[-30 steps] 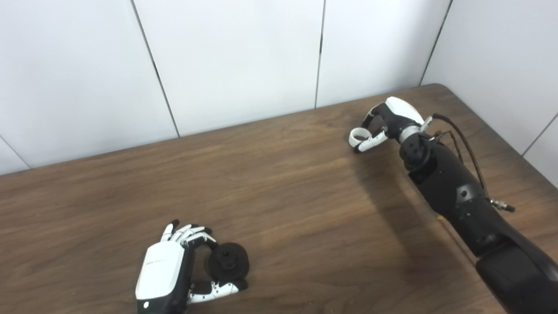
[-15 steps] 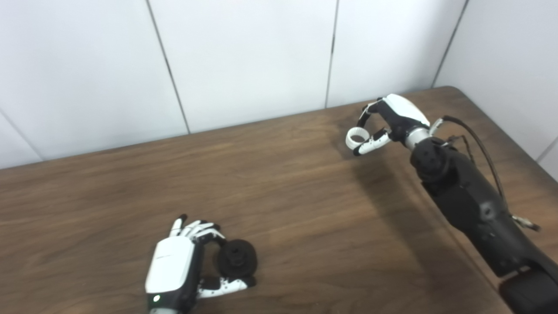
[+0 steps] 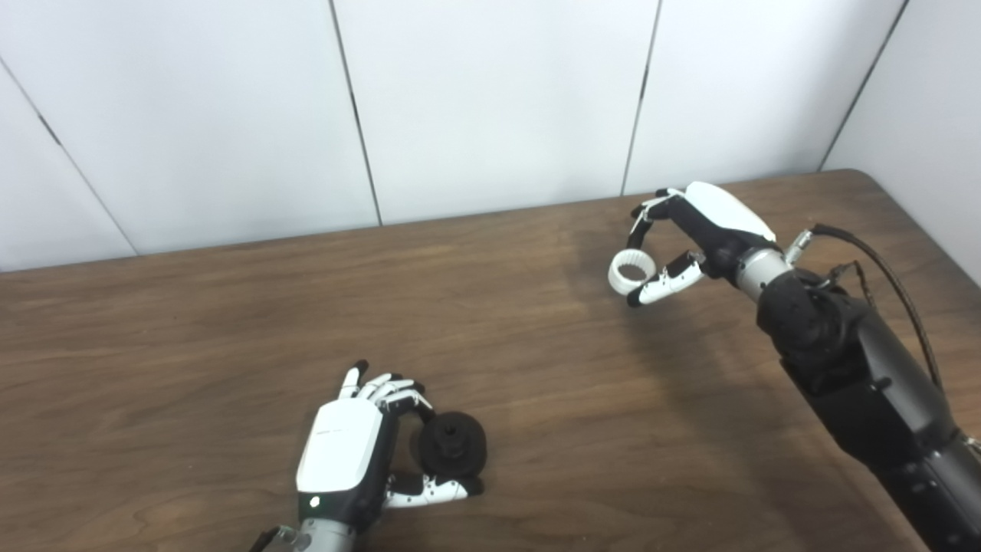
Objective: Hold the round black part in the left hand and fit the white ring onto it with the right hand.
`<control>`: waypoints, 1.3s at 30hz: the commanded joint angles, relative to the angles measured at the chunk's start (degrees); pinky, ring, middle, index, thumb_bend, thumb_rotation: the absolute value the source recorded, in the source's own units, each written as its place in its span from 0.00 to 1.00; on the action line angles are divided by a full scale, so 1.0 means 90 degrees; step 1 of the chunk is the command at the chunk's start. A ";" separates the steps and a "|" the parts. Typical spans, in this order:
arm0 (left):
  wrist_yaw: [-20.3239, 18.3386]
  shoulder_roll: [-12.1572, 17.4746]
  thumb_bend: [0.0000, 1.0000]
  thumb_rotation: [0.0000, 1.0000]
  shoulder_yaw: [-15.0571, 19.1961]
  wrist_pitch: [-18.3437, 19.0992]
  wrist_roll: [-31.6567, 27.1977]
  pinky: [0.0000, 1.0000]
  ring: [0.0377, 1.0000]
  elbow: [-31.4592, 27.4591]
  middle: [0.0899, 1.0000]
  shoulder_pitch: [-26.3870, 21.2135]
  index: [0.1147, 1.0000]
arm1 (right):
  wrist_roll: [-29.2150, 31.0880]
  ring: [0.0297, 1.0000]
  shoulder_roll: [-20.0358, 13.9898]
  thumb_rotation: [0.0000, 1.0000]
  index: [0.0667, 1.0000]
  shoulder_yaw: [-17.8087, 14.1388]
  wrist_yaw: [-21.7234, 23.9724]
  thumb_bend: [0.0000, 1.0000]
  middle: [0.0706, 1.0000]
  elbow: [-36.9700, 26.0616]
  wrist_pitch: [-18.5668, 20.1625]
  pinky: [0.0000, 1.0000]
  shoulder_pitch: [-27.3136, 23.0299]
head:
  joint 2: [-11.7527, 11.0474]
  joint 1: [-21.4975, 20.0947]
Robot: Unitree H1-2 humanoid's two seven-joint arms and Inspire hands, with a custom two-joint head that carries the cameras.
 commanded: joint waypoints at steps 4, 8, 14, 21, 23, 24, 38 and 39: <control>-0.0266 0.0000 0.52 0.06 -0.0186 0.0059 0.0149 1.00 0.84 0.0120 0.73 0.0056 0.42 | -0.0178 0.94 0.0186 0.13 0.45 0.0161 0.0437 0.52 0.80 -0.0717 0.0127 0.95 -0.0150 | 0.0091 0.0117; -0.0272 -0.0012 0.52 0.06 -0.0216 0.0108 0.0201 1.00 0.83 0.0118 0.73 0.0029 0.42 | -0.0261 0.94 0.0506 0.13 0.45 0.0195 0.0713 0.52 0.80 -0.1017 0.0154 1.00 -0.0045 | 0.0159 0.0172; -0.0354 -0.0027 0.52 0.06 -0.0214 0.0150 0.0220 1.00 0.84 0.0063 0.73 0.0015 0.42 | -0.0590 0.94 0.0945 0.13 0.45 0.0345 0.1135 0.52 0.81 -0.1405 0.0155 0.98 0.0154 | 0.0266 0.0196; -0.0446 -0.0011 0.52 0.06 -0.0236 0.0207 0.0295 1.00 0.84 -0.0041 0.73 0.0006 0.42 | -0.0613 0.94 0.1295 0.13 0.45 0.0538 0.1258 0.52 0.80 -0.1671 0.0057 1.00 0.0405 | 0.0458 0.0272; -0.0439 -0.0010 0.52 0.06 -0.0247 0.0212 0.0315 1.00 0.84 -0.0053 0.73 -0.0001 0.42 | -0.0642 0.93 0.1369 0.13 0.45 0.0602 0.1248 0.52 0.80 -0.1725 0.0044 1.00 0.0460 | 0.0527 0.0303; -0.0439 -0.0010 0.52 0.06 -0.0254 0.0217 0.0322 1.00 0.84 -0.0060 0.73 -0.0004 0.42 | -0.0650 0.93 0.1394 0.13 0.45 0.0618 0.1247 0.52 0.80 -0.1745 0.0052 1.00 0.0474 | 0.0527 0.0303; -0.0603 -0.0053 0.52 0.06 -0.0299 0.0344 0.0419 1.00 0.84 -0.0162 0.73 -0.0080 0.42 | -0.0553 0.94 0.1694 0.13 0.45 0.0856 0.1301 0.52 0.81 -0.1735 0.0045 0.98 0.0595 | 0.0806 0.0522; -0.0606 -0.0059 0.52 0.06 -0.0297 0.0343 0.0414 1.00 0.84 -0.0160 0.73 -0.0082 0.42 | -0.0557 0.94 0.1715 0.13 0.45 0.0872 0.1299 0.52 0.81 -0.1731 0.0043 0.99 0.0599 | 0.0807 0.0531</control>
